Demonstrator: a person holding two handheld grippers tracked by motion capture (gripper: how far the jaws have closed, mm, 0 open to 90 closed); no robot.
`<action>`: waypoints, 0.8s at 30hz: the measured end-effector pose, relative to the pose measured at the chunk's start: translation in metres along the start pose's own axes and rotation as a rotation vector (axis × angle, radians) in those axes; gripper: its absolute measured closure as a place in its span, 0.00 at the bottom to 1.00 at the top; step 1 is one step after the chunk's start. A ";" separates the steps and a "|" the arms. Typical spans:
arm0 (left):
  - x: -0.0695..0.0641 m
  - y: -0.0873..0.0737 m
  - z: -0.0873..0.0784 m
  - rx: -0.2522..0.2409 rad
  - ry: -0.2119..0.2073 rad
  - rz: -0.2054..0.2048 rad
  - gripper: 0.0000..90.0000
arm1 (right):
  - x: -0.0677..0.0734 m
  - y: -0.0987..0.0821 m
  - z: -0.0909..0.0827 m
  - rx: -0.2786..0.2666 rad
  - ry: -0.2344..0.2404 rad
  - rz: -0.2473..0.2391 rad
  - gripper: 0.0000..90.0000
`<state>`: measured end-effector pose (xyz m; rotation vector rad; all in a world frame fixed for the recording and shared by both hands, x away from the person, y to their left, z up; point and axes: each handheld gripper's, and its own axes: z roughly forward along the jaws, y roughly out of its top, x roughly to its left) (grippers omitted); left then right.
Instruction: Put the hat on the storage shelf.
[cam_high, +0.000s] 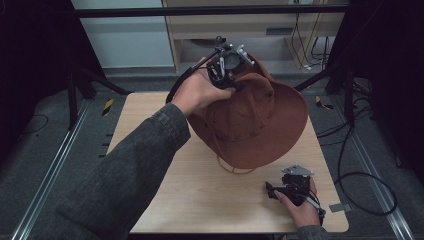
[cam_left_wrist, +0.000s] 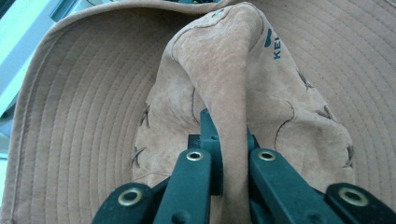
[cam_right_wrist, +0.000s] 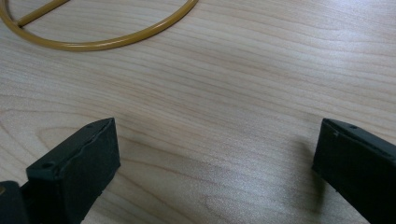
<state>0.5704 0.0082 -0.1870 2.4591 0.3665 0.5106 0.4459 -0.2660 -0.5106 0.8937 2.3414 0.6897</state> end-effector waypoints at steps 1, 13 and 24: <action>0.000 0.001 0.002 0.006 0.000 0.000 0.98 | 0.000 0.000 0.000 0.000 -0.001 0.003 0.01; -0.006 0.006 0.014 0.008 -0.022 0.010 0.97 | 0.000 0.000 0.000 0.000 0.000 0.002 0.01; -0.004 0.004 0.018 0.025 -0.019 0.004 0.93 | 0.000 0.000 0.000 0.002 -0.001 0.005 0.01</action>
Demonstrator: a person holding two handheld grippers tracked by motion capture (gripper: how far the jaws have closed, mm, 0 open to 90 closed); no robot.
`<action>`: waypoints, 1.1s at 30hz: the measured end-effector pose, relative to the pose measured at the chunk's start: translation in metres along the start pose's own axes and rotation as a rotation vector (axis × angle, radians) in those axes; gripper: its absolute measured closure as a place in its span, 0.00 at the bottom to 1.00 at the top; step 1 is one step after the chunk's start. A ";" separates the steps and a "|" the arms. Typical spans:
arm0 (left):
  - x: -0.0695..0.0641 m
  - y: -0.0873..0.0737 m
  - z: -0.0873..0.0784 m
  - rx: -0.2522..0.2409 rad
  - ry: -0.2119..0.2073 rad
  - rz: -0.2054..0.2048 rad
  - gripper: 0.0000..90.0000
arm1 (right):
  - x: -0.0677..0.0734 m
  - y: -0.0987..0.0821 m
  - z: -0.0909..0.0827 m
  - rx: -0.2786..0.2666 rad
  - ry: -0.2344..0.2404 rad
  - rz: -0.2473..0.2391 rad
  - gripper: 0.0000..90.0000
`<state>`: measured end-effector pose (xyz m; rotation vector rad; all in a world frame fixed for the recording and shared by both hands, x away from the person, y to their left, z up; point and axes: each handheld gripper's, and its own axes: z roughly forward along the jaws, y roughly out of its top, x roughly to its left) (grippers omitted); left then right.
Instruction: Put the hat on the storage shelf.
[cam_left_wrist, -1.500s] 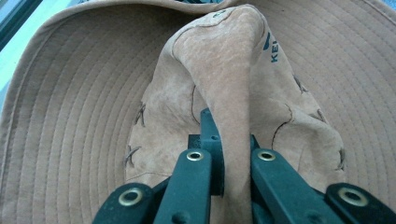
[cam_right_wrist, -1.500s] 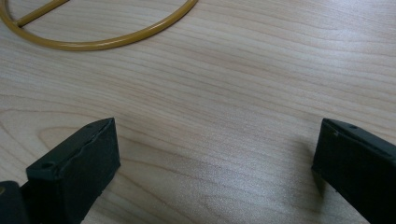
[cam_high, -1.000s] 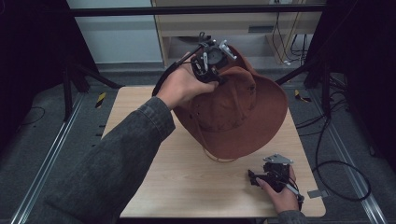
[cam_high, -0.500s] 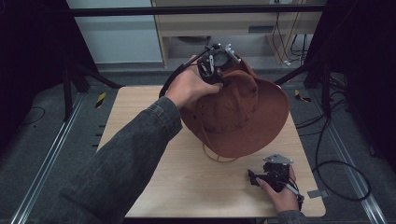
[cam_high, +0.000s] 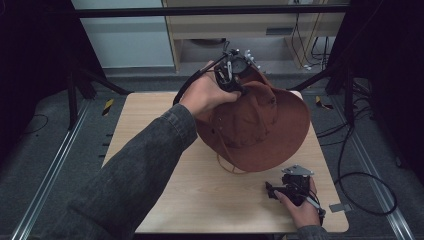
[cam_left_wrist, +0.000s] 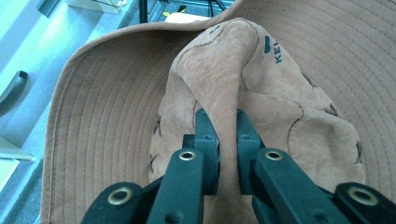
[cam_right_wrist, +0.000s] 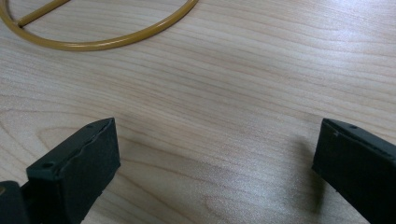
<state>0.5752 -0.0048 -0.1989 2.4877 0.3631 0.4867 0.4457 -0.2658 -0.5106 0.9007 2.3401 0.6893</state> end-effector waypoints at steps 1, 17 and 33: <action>0.000 0.000 0.000 0.000 -0.001 0.001 0.92 | 0.000 0.000 0.000 -0.004 -0.004 -0.003 0.01; -0.001 -0.005 -0.005 -0.056 0.017 -0.029 0.79 | 0.000 0.000 0.000 -0.003 -0.005 -0.002 0.01; -0.013 -0.011 -0.018 -0.095 0.048 -0.027 0.56 | 0.000 0.000 0.000 -0.003 -0.005 -0.002 0.01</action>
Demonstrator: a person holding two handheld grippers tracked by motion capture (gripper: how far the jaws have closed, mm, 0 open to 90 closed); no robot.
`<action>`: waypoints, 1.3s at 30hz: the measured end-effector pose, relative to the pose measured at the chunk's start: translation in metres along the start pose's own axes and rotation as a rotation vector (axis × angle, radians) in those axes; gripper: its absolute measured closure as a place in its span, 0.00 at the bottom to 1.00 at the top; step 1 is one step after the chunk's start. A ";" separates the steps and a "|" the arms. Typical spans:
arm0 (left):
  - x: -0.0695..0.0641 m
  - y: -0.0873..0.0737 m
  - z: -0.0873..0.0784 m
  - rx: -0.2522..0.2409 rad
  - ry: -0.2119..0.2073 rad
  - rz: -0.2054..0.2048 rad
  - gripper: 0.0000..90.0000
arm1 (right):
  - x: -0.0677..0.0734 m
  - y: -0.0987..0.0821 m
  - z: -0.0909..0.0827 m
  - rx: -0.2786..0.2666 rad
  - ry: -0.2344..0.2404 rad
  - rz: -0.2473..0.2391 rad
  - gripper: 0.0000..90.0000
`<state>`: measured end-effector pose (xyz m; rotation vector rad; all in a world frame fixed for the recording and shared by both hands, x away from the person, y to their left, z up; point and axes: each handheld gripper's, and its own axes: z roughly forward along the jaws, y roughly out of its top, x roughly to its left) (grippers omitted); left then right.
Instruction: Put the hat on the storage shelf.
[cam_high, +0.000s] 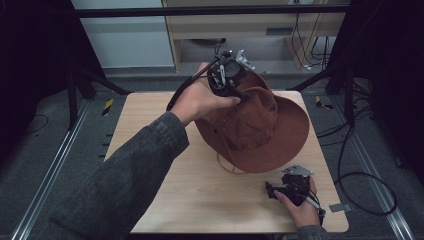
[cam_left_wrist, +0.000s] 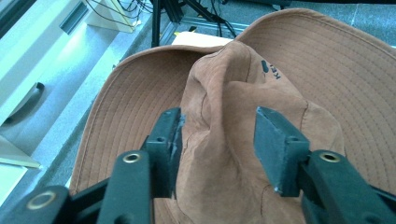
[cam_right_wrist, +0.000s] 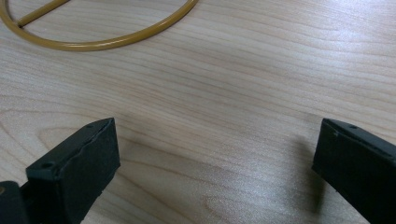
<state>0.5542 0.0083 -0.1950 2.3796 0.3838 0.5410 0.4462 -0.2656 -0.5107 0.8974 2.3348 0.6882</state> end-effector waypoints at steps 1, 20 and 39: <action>-0.001 0.000 0.000 -0.003 0.002 0.001 0.55 | 0.000 0.000 0.000 0.000 -0.001 0.001 0.01; -0.008 0.001 0.003 -0.050 0.019 -0.025 0.13 | 0.000 0.000 0.000 0.001 0.000 0.001 0.01; -0.022 -0.012 -0.006 -0.086 0.016 -0.007 0.05 | 0.000 0.000 0.000 0.001 -0.001 0.001 0.01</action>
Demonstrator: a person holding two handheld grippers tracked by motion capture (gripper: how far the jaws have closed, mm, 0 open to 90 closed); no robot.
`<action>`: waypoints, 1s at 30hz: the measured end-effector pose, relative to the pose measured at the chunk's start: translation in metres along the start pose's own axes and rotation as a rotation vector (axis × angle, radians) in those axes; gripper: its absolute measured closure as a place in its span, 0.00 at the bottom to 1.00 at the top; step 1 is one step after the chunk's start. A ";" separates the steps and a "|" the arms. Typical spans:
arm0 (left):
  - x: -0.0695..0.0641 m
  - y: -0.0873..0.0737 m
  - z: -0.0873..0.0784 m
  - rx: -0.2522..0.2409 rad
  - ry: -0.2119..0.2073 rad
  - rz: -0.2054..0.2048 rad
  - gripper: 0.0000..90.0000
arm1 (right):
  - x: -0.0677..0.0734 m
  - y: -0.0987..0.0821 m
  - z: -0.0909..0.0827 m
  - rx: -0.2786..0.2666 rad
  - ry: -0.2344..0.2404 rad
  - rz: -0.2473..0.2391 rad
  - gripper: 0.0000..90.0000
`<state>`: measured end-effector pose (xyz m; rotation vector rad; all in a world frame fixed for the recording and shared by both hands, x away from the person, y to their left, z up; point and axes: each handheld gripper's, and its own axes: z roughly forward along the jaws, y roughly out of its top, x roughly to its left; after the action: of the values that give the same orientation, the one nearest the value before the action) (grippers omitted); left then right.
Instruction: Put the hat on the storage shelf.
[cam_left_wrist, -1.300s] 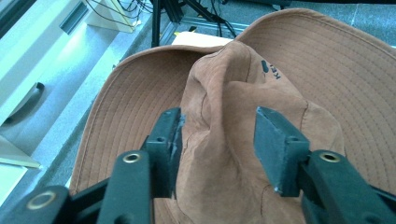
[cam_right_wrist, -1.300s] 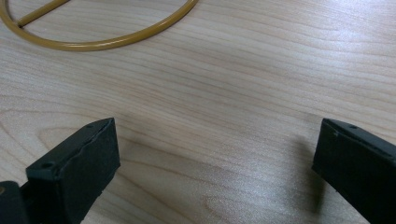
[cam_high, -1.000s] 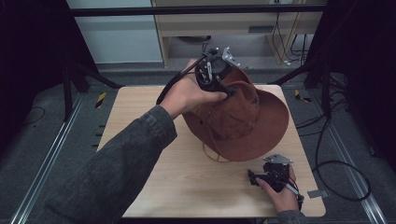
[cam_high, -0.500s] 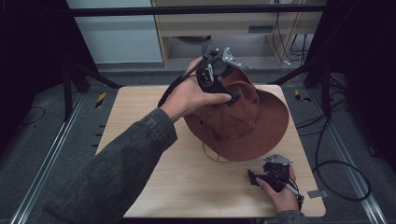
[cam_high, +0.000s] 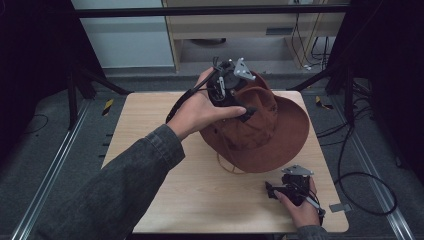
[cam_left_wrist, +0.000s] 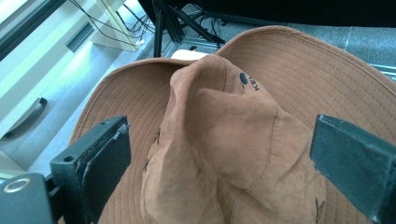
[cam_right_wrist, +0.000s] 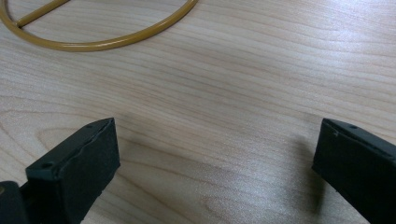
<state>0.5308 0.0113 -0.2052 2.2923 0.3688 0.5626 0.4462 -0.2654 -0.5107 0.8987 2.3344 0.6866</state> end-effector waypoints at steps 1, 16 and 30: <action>0.000 -0.001 -0.001 -0.003 0.001 -0.002 0.05 | 0.000 0.000 0.000 0.000 0.000 0.000 0.01; -0.003 -0.018 -0.019 -0.037 0.012 -0.013 0.05 | 0.000 0.000 0.000 0.000 0.000 0.000 0.01; -0.002 -0.048 -0.045 -0.079 0.030 -0.045 0.04 | 0.000 0.000 0.000 0.000 0.000 -0.001 0.01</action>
<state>0.5020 0.0699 -0.2113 2.1969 0.4050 0.5792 0.4461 -0.2654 -0.5107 0.8976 2.3344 0.6863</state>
